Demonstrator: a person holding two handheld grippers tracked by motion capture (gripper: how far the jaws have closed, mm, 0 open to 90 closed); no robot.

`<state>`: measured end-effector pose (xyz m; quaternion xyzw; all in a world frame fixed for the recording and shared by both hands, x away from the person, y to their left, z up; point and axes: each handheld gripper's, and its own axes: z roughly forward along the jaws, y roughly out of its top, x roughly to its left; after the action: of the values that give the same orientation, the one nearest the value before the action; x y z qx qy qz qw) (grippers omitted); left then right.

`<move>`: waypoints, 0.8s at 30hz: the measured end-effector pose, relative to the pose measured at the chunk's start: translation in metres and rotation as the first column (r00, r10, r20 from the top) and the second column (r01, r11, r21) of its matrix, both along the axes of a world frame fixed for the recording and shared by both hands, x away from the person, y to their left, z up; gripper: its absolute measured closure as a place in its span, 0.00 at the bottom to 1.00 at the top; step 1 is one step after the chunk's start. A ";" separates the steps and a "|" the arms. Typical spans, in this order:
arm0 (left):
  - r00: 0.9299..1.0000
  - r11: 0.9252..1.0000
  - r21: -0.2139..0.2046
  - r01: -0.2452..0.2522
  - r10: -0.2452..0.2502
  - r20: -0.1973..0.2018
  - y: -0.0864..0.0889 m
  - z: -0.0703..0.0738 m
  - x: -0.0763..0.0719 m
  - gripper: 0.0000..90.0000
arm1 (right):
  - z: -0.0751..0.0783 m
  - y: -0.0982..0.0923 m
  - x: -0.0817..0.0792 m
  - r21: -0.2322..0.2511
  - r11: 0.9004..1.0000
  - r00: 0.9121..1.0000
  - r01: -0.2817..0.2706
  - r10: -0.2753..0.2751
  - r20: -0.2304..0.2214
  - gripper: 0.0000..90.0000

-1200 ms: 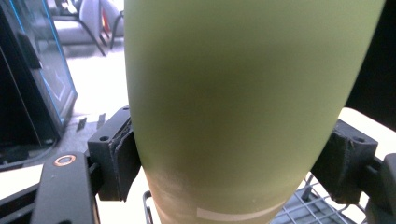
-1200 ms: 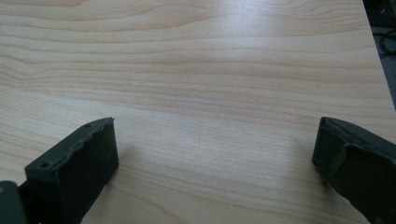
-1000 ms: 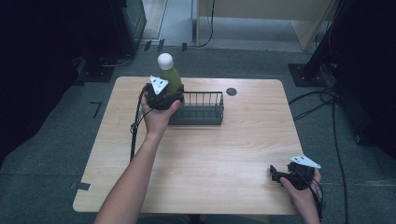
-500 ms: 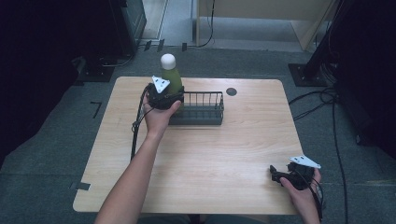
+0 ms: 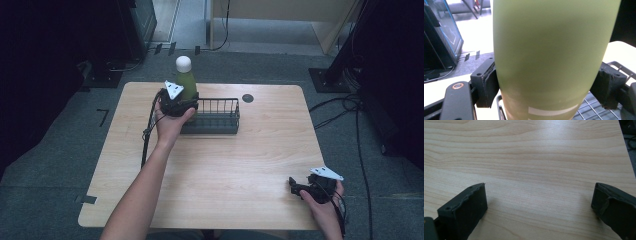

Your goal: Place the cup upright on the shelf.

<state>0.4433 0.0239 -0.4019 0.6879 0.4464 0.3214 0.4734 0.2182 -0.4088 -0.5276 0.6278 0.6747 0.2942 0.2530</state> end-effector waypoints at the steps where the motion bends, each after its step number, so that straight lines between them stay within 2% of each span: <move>1: 1.000 1.000 0.000 0.000 0.000 0.000 0.000 0.000 0.000 0.23 | 0.000 0.000 0.000 0.000 1.000 1.000 0.000 0.000 0.000 0.00; 3: 1.000 1.000 -0.003 0.001 -0.002 -0.005 0.000 0.000 0.000 0.23 | 0.000 0.000 0.000 0.000 1.000 1.000 0.000 0.000 0.000 0.00; 4: 1.000 1.000 -0.004 0.004 -0.004 -0.025 0.001 0.002 0.001 0.22 | 0.000 0.000 0.000 0.000 1.000 1.000 0.000 0.000 0.000 0.00; 5: 1.000 1.000 -0.004 0.004 -0.004 -0.025 0.001 0.002 0.001 0.22 | 0.000 0.000 0.000 0.000 1.000 1.000 0.000 0.000 0.000 0.00; 6: 0.999 1.000 -0.015 0.006 -0.007 -0.047 0.002 0.003 0.002 0.22 | 0.000 0.000 0.000 0.000 1.000 1.000 0.000 0.000 0.000 0.00; 8: 0.998 1.000 -0.021 0.012 -0.013 -0.060 0.002 0.005 0.003 0.20 | 0.000 0.000 0.000 0.000 1.000 1.000 0.000 0.000 0.000 0.00; 14: 0.997 0.999 -0.041 0.011 -0.014 -0.074 0.006 0.009 0.003 0.15 | 0.000 0.000 0.000 0.000 1.000 1.000 0.000 0.000 0.000 0.00; 24: 0.996 0.999 -0.051 0.017 -0.022 -0.091 0.011 0.012 -0.001 0.07 | 0.000 0.000 0.000 0.000 1.000 1.000 0.000 0.000 0.000 0.00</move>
<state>0.4425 0.0347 -0.3896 0.6943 0.4687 0.2738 0.4727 0.2182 -0.4089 -0.5276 0.6277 0.6749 0.2940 0.2531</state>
